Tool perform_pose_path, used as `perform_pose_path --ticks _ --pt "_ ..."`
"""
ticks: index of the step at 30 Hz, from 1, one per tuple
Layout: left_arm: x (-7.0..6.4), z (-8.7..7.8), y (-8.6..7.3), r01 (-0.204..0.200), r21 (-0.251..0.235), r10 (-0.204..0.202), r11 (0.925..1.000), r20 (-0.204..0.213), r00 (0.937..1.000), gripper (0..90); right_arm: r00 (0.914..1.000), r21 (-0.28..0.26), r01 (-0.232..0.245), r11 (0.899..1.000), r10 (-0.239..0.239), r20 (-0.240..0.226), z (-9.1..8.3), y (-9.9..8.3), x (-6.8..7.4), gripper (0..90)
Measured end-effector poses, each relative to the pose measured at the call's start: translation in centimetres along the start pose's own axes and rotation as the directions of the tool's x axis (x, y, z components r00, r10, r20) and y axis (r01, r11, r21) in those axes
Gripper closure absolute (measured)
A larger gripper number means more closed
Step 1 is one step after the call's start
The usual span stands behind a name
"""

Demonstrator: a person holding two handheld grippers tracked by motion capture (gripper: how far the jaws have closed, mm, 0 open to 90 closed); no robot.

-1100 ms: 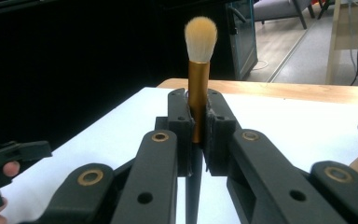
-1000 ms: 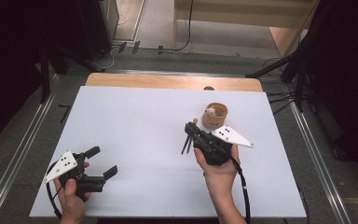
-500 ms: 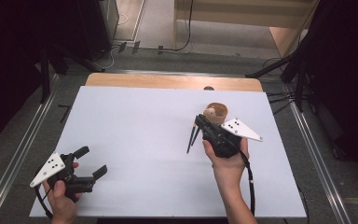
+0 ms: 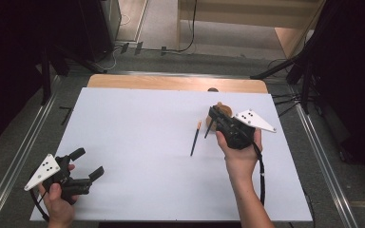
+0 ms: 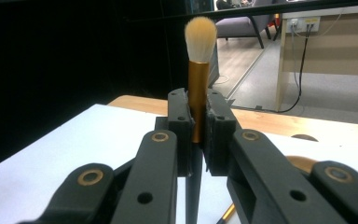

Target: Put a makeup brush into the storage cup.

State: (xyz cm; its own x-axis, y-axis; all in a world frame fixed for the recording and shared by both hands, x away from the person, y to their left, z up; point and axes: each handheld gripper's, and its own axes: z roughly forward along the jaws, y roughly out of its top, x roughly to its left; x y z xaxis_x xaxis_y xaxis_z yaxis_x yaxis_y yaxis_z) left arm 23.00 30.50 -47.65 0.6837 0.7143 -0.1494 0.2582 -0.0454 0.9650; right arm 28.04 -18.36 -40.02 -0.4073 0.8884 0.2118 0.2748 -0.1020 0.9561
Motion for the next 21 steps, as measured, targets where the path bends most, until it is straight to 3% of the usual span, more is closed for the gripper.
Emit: perform_pose_path --ticks 13,21 --pt "0.2 0.0 -0.2 0.013 0.001 -0.013 0.9999 -0.002 0.9999 0.0 0.9990 -0.025 0.037 0.999 -0.037 0.025 0.6 1.9 -2.0 84.7" --pt "0.1 0.2 -0.3 0.015 0.005 -0.015 0.9999 0.006 0.9999 0.0 0.9944 -0.066 0.077 0.995 -0.072 0.078 0.9 2.7 -3.2 84.7"
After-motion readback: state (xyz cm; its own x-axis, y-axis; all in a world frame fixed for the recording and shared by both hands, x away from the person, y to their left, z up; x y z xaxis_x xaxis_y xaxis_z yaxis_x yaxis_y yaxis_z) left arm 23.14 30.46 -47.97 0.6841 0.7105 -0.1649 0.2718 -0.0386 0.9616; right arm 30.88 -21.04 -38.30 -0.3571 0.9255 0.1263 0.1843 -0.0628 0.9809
